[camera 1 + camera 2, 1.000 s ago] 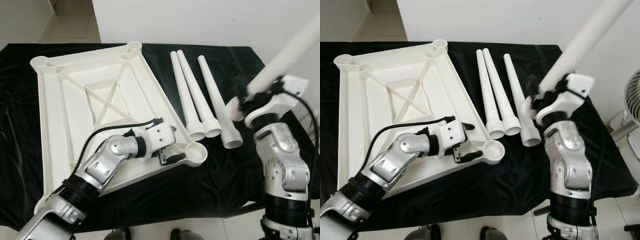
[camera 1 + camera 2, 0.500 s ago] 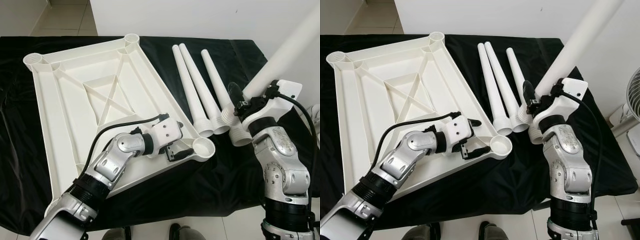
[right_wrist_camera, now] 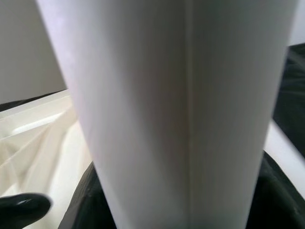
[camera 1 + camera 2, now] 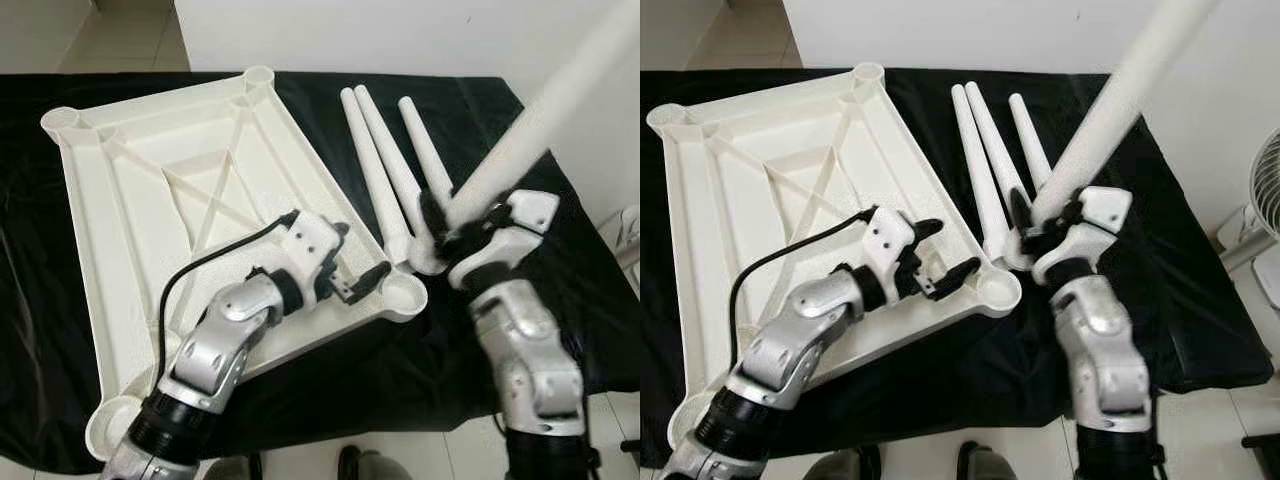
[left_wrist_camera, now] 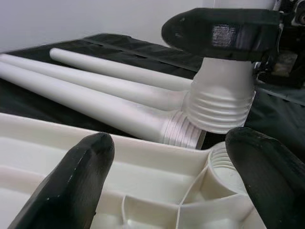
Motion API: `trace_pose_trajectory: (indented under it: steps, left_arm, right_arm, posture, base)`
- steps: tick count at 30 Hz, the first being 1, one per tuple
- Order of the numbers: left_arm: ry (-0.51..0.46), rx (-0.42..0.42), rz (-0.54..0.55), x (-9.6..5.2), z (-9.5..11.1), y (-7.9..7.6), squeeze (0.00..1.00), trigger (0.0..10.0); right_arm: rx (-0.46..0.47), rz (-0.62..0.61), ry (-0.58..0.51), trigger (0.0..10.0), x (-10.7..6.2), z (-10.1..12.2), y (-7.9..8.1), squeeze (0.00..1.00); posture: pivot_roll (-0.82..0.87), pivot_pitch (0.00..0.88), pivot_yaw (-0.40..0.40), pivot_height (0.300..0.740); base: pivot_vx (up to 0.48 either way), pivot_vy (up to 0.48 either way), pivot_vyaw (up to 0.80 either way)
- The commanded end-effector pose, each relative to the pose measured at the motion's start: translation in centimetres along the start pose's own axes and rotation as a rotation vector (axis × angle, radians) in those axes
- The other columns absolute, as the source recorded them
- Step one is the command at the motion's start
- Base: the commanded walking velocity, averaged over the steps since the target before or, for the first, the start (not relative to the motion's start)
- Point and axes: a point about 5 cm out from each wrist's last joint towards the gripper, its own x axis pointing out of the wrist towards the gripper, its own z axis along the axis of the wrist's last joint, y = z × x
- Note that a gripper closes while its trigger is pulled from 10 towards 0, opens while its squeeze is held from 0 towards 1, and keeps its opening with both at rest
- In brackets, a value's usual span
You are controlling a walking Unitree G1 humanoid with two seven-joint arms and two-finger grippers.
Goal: Building children table
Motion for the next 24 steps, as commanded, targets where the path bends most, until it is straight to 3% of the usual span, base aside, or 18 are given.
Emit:
trace_pose_trajectory:
  steps: [1, 10, 15, 24]
  left_arm:
    - [-0.005, 0.007, -0.005, -0.4, 0.1, -0.1, 0.0, 10.0]
    - [-0.018, 0.004, 0.028, -1.7, 0.5, -0.1, 0.0, 10.0]
    - [-0.005, -0.025, 0.026, -3.2, -0.3, -0.8, 0.0, 10.0]
    - [-0.032, -0.063, -0.008, -3.9, -0.1, -1.0, 0.0, 10.0]
  right_arm:
    - [0.0, 0.006, -0.034, 10.0, -0.2, 0.3, 0.1, 0.0]
    - [0.002, 0.052, -0.03, 10.0, -0.7, 0.1, 0.9, 0.0]
    - [0.013, 0.067, -0.001, 10.0, -1.6, -0.9, 1.6, 0.0]
    - [-0.004, 0.101, 0.063, 10.0, -2.4, -2.6, 2.2, 0.0]
  posture:
    - [-0.01, 0.16, -0.02, 0.74]
    - [0.0, 0.156, -0.024, 0.74]
    - [0.0, 0.152, -0.028, 0.74]
    - [0.0, 0.154, -0.032, 0.74]
  base:
    - [0.0, 0.0, 0.0]
    - [0.0, 0.0, 0.0]
    - [0.0, 0.0, 0.0]
    - [0.0, 0.0, 0.0]
